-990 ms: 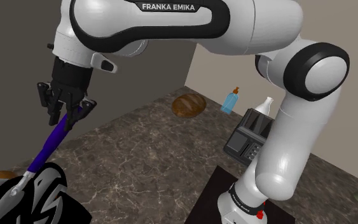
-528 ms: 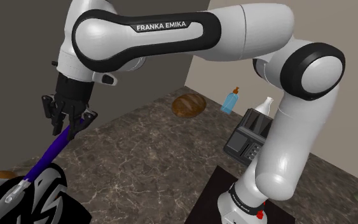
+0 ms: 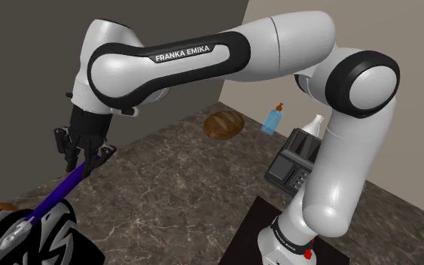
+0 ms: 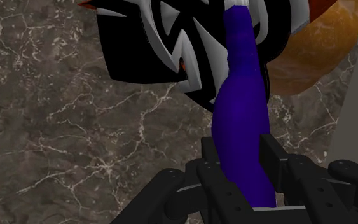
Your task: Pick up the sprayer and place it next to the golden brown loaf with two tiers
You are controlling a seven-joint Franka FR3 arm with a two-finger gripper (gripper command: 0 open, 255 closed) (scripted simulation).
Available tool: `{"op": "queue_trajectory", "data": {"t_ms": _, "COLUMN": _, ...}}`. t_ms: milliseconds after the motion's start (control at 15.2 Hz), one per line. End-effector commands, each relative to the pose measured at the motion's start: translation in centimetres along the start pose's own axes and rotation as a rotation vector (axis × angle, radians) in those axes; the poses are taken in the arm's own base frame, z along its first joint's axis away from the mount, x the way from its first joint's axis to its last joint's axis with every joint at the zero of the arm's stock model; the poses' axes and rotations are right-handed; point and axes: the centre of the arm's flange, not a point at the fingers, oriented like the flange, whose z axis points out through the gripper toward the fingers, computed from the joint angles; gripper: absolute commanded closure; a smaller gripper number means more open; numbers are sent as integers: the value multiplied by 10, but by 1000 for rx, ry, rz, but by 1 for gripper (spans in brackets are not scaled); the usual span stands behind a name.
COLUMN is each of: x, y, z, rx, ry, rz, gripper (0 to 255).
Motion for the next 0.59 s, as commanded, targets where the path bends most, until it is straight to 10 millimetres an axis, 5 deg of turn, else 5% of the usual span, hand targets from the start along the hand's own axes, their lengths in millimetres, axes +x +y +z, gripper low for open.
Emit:
{"op": "queue_trajectory", "data": {"t_ms": 0, "x": 2, "y": 1, "z": 12, "rx": -3, "ry": -2, "rz": -2, "gripper": 255}}
{"op": "queue_trajectory", "data": {"t_ms": 528, "x": 17, "y": 6, "z": 52, "rx": -3, "ry": -2, "rz": -2, "gripper": 255}}
